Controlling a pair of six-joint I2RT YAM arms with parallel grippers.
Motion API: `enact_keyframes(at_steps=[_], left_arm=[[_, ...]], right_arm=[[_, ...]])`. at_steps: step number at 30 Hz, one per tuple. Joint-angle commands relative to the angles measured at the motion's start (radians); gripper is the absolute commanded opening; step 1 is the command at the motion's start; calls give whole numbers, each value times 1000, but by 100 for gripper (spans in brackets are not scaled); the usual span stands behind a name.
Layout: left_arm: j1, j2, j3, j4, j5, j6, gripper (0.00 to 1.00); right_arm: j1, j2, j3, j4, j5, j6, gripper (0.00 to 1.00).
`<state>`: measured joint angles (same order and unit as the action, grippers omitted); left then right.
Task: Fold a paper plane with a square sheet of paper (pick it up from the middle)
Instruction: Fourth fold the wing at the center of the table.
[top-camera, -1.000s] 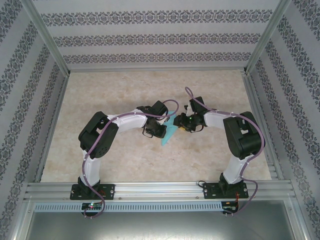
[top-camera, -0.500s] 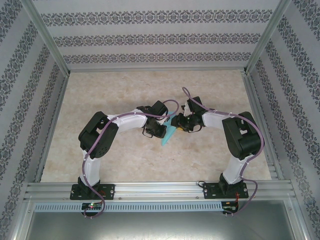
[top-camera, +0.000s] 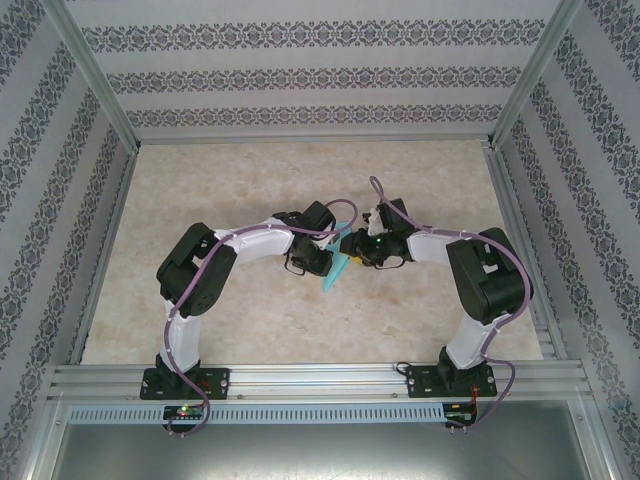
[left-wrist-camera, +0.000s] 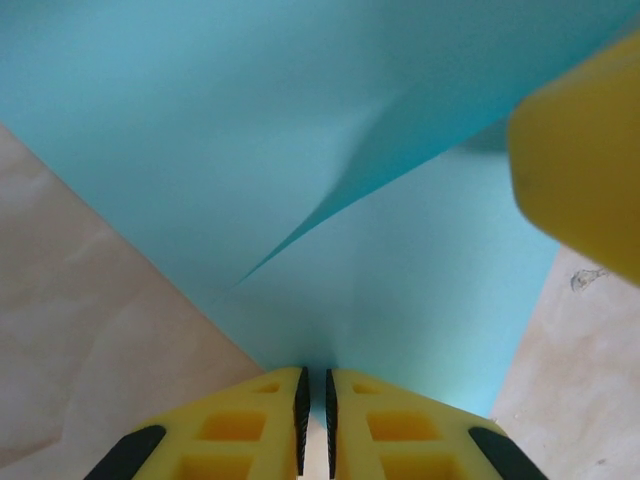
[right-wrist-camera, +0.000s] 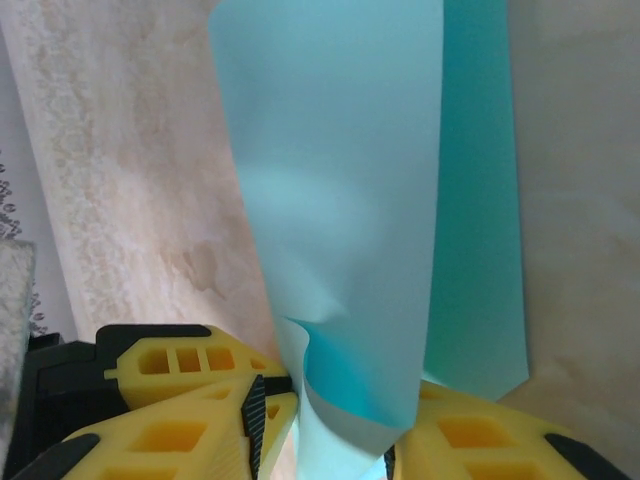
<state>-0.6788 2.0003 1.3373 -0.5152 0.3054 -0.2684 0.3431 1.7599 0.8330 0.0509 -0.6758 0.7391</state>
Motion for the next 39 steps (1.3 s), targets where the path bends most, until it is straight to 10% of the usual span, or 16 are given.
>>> enact_keyframes(at_steps=[1,15,39], left_arm=[[18,13,-21,-5,9,11,18],[24,2,-5,6,75,-4,19],[54,-5,60,23,108,-23,15]], right_arm=[[11,-22,-30,76,-44,41,34],[8,-11,-60,29,53,3,12],[31,-4,5,-84,116,-56,5]])
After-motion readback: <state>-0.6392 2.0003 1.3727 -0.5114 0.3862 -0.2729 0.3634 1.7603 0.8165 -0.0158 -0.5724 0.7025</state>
